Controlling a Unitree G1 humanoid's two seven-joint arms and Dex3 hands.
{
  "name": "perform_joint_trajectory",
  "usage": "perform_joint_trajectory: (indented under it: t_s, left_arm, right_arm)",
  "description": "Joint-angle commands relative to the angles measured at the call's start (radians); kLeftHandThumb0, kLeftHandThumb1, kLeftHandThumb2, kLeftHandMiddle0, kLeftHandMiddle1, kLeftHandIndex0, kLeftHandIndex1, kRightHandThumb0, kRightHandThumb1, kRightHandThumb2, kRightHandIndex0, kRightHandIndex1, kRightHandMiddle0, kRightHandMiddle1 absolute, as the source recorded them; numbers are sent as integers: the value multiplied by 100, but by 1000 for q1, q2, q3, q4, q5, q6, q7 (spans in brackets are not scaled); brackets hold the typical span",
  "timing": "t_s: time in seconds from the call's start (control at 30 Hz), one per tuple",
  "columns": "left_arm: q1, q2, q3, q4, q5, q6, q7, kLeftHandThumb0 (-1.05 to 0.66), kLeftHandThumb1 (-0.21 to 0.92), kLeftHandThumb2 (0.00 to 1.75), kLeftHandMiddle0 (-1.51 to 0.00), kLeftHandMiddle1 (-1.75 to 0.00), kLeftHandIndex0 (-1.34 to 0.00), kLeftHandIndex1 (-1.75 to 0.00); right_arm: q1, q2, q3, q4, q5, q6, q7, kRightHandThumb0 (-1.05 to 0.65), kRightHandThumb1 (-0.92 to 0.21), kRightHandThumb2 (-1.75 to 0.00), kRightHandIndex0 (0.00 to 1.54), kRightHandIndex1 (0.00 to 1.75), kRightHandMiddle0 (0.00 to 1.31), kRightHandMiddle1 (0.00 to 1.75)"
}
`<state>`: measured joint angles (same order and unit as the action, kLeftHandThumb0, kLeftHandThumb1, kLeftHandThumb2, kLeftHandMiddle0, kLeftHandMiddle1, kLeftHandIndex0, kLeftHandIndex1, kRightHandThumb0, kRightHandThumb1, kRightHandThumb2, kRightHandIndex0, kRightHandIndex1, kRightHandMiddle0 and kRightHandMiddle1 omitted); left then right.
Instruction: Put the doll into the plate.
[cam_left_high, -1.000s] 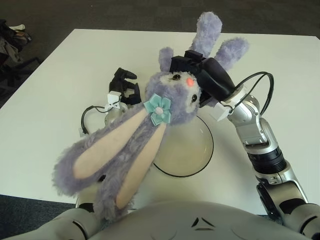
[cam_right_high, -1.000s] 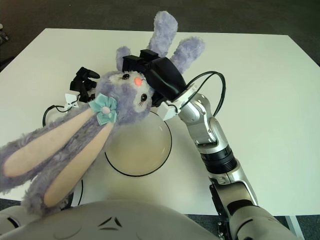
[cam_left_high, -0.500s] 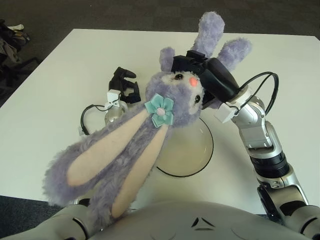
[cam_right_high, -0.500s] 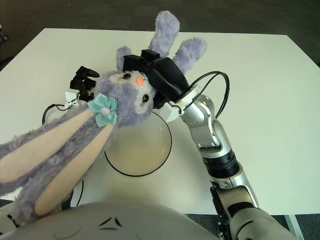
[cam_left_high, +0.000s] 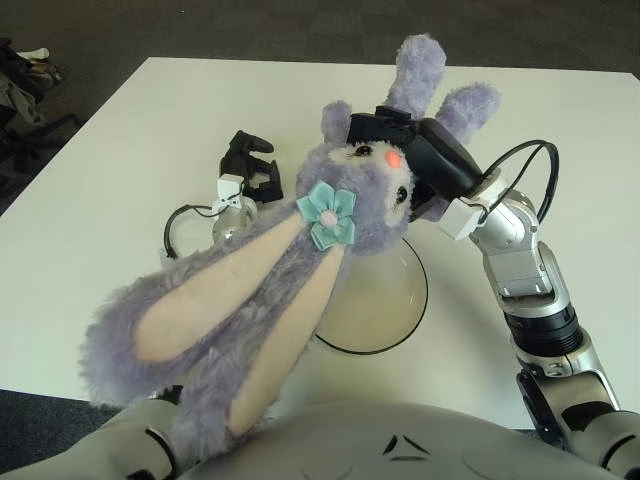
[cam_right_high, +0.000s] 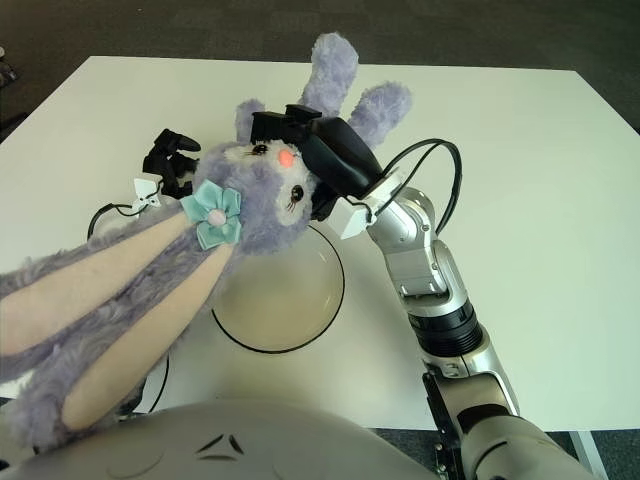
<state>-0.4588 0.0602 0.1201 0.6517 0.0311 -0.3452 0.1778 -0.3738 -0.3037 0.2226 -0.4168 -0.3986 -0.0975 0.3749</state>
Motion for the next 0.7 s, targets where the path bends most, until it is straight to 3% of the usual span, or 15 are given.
perform_joint_trajectory:
  t_s: [0.0,0.67]
  left_arm:
    - [36,-4,0,53,7,25,15,-1,17,149,-61,-175,-60,-174]
    - [40,-10,3,7,-21,30,-10,-1,24,141,-56,-175,-54,-175]
  right_arm:
    - [-23,-11,-19,-24,34,10,17,53,-15,-152,74,175,93,175]
    - [-35,-65,-27,-25,94,9,95,54,-13,-154,76,175,97,175]
